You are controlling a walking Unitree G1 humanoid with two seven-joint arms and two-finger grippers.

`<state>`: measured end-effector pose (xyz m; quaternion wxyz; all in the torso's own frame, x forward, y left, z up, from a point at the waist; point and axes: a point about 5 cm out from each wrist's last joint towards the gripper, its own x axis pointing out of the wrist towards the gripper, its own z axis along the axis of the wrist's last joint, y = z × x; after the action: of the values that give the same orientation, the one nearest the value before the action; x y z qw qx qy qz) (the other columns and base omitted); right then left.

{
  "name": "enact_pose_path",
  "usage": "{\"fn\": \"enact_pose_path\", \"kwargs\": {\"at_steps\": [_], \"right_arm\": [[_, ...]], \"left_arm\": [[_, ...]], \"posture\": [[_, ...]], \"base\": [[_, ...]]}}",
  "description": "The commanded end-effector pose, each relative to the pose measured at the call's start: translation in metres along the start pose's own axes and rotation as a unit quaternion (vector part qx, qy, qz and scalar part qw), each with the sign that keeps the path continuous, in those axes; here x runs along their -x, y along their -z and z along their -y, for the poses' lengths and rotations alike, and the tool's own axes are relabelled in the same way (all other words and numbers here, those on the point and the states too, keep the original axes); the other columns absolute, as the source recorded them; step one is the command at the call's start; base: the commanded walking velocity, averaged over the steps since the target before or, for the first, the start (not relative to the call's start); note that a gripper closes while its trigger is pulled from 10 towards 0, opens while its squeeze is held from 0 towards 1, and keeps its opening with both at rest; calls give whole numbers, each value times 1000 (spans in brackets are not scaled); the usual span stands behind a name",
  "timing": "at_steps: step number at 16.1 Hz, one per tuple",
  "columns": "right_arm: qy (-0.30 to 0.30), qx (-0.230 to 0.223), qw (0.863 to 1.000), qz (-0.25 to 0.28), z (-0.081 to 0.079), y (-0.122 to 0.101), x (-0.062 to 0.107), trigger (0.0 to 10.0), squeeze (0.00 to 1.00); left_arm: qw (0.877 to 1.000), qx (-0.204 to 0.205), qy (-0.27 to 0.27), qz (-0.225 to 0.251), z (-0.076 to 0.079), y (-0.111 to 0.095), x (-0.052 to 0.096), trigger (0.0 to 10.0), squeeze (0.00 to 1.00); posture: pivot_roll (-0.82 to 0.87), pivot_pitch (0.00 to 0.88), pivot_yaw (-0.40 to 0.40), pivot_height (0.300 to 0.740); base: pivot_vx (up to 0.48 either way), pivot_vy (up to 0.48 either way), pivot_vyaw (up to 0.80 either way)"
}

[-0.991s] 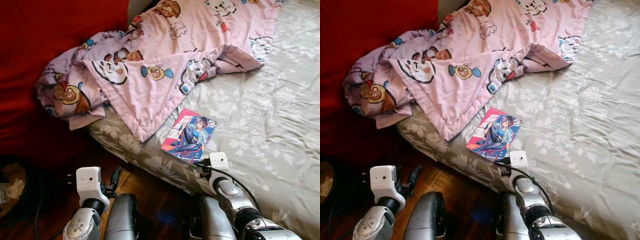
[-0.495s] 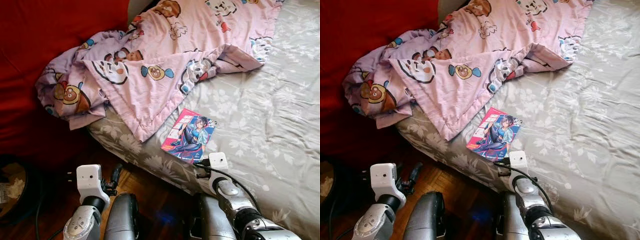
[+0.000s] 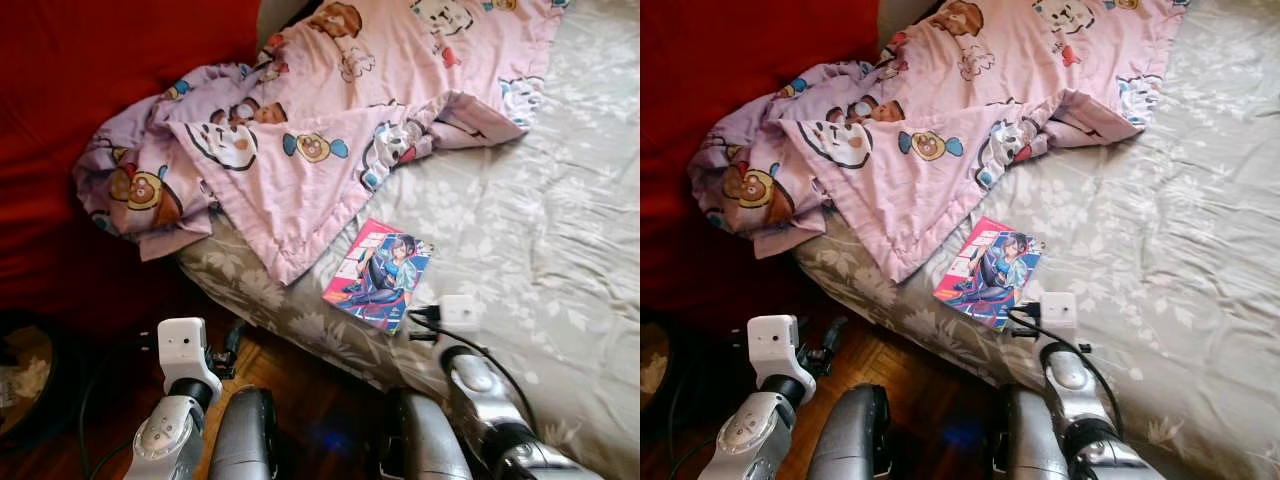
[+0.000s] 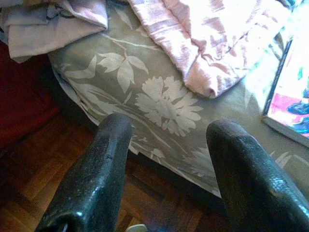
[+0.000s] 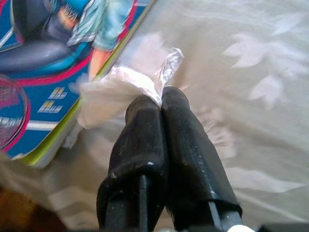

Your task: Clean up the room

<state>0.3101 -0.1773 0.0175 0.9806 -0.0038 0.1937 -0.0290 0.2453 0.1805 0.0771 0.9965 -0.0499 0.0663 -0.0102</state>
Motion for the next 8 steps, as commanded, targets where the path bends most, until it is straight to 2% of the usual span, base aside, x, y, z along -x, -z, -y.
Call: {"fn": "enact_pose_path", "kwargs": {"at_steps": [1,5,6,7,8], "right_arm": [[21,-13,1000,8,10,10,7,0,0],[11,-25,997,68,13,11,22,0,0],[7,-34,996,78,11,11,25,3176,0],[4,-47,995,87,10,13,30,10000,0],[6,-52,995,84,11,17,32,10000,0]], "left_arm": [[1000,-11,-4,-16,-6,10,1,10000,0],[1000,-13,-7,-21,-9,19,-4,10000,0],[1000,-15,-7,-23,-10,22,-5,10000,0],[1000,-17,-8,-24,-11,26,-4,10000,0],[999,-18,-11,-25,-12,28,-5,10000,0]], "posture": [[69,161,3,626],[38,94,-1,626],[29,83,-3,626],[24,69,-4,626],[24,56,-7,626]], "base": [[0,0,0],[0,0,0],[0,0,0],[0,0,0],[0,0,0]]}}
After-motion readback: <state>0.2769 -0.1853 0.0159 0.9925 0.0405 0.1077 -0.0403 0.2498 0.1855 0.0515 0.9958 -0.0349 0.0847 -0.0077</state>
